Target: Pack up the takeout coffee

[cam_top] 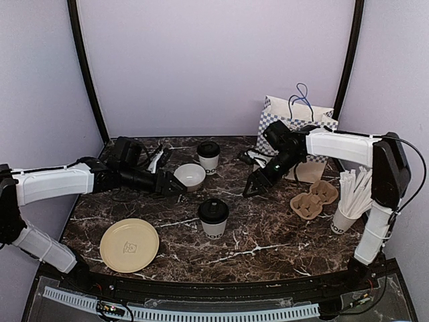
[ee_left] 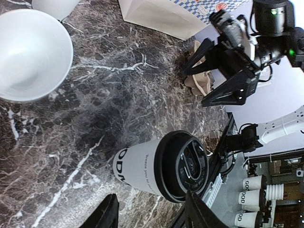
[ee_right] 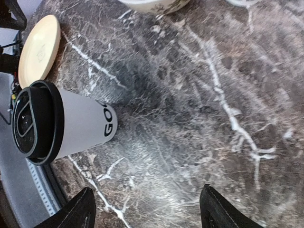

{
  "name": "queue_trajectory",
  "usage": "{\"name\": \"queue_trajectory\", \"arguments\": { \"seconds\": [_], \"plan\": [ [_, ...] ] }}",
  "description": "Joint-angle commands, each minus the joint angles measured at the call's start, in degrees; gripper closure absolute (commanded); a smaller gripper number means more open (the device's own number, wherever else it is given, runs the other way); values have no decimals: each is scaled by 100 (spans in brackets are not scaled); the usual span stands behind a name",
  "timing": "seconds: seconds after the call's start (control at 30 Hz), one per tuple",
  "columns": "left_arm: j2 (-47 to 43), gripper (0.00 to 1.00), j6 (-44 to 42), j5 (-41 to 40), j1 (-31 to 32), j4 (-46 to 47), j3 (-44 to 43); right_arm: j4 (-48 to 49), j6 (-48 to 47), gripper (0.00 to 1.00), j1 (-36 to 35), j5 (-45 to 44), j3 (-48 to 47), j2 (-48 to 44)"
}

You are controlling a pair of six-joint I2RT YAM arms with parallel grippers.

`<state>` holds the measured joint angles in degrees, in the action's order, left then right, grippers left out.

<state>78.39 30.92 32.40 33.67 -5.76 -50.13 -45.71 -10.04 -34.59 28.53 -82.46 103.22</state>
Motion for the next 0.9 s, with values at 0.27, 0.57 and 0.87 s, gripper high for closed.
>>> {"name": "queue_trajectory", "arguments": {
  "seconds": [0.27,0.57,0.87],
  "plan": [
    [215,62,681,751,230,766,404,933,813,40,-158,2885,688,357],
    [541,66,943,886,363,1224,457,729,688,46,-376,3014,530,658],
    [759,68,932,967,389,1344,374,630,662,49,-400,3151,356,864]
  ]
}}
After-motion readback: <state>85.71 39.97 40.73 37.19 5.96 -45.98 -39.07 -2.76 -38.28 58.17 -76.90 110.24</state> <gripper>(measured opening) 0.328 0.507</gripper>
